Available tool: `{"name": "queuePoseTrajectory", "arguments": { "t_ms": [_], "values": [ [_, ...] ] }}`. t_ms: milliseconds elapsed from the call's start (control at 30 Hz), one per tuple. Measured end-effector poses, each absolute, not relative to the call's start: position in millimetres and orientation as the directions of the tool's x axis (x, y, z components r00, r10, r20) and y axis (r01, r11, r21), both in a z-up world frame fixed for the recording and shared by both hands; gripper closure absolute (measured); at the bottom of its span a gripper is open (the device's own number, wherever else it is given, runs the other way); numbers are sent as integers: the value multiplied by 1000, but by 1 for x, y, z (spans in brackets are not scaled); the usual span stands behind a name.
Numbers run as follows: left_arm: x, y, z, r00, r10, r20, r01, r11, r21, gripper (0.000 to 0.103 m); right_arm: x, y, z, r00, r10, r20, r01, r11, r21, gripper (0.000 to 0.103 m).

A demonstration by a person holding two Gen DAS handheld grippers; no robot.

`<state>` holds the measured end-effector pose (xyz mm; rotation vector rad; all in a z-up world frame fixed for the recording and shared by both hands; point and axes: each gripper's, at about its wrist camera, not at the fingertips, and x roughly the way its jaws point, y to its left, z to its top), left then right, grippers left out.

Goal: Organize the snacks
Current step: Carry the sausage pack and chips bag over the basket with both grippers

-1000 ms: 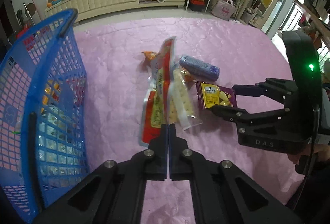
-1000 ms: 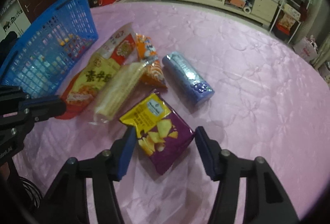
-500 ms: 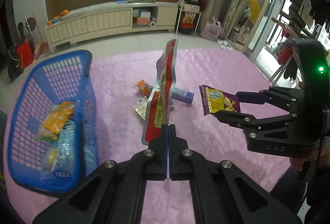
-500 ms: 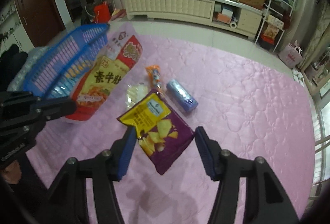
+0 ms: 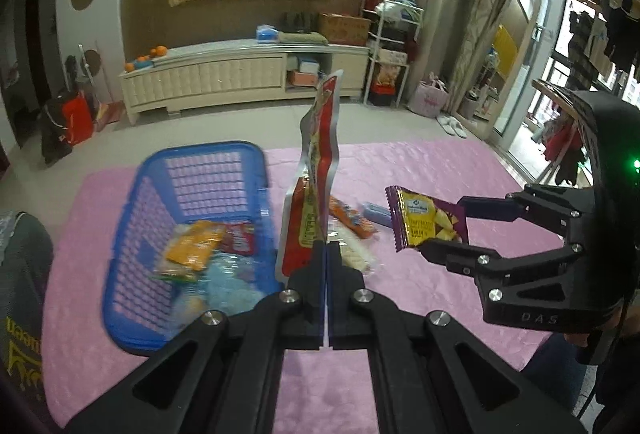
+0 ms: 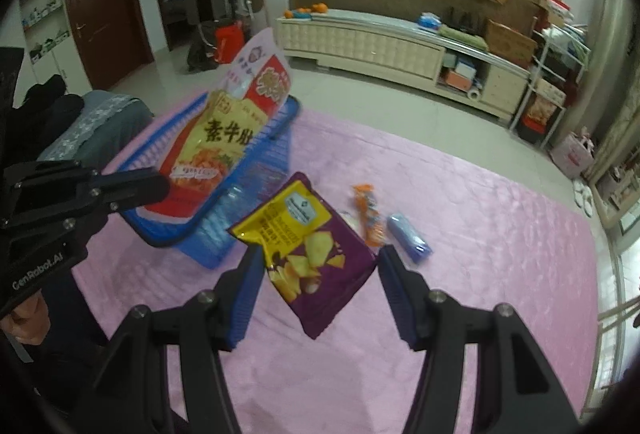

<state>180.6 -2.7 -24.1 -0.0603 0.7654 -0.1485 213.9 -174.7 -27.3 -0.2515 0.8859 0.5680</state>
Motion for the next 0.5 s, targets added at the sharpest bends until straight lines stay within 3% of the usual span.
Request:
{"name": "queuePoseTrajectory", "arguments": {
  "t_ms": [500],
  "values": [
    [178, 69, -24, 709, -40, -704, 9, 999, -48, 103, 217, -98, -18, 484, 446, -752, -616, 785, 69, 40]
  ]
}}
